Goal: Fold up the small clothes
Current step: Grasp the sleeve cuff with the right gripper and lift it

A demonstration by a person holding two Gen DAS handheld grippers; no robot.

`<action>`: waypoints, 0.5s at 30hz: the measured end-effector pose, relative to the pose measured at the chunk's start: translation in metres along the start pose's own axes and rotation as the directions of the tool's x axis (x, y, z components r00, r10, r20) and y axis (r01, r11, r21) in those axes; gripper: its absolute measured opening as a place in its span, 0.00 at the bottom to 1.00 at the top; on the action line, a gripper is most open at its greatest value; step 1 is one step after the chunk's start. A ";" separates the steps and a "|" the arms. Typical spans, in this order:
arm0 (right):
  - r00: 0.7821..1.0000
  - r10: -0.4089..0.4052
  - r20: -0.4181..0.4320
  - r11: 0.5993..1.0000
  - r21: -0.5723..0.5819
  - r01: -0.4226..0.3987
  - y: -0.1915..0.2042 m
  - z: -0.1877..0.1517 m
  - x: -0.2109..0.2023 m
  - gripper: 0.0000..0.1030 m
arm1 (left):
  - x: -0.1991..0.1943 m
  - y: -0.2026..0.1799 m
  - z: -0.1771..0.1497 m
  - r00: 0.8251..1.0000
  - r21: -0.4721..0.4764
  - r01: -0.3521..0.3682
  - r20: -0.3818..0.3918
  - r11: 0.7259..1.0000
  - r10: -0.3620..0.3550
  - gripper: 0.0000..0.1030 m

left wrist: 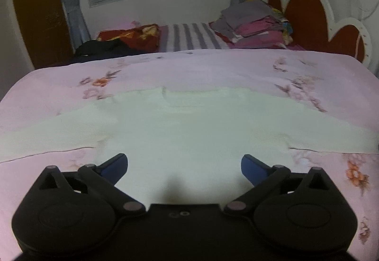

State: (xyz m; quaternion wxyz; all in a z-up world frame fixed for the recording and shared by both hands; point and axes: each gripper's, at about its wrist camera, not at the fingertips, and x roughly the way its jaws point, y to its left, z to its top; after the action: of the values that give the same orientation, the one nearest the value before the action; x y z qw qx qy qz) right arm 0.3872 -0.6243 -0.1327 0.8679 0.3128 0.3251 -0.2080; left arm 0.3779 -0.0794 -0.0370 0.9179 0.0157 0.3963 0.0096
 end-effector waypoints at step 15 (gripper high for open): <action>0.970 0.229 -0.083 0.904 -0.351 -0.244 0.232 -0.111 -0.063 0.03 | 0.039 0.141 -0.026 0.999 -0.053 -0.019 -0.028 0.998 0.017 0.98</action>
State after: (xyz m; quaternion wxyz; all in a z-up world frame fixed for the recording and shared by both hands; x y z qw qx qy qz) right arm 0.4253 -0.3725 -0.0606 0.9224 0.1907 0.3342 -0.0323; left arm 0.3846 0.0633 -0.0783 0.9124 -0.0053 0.4082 0.0287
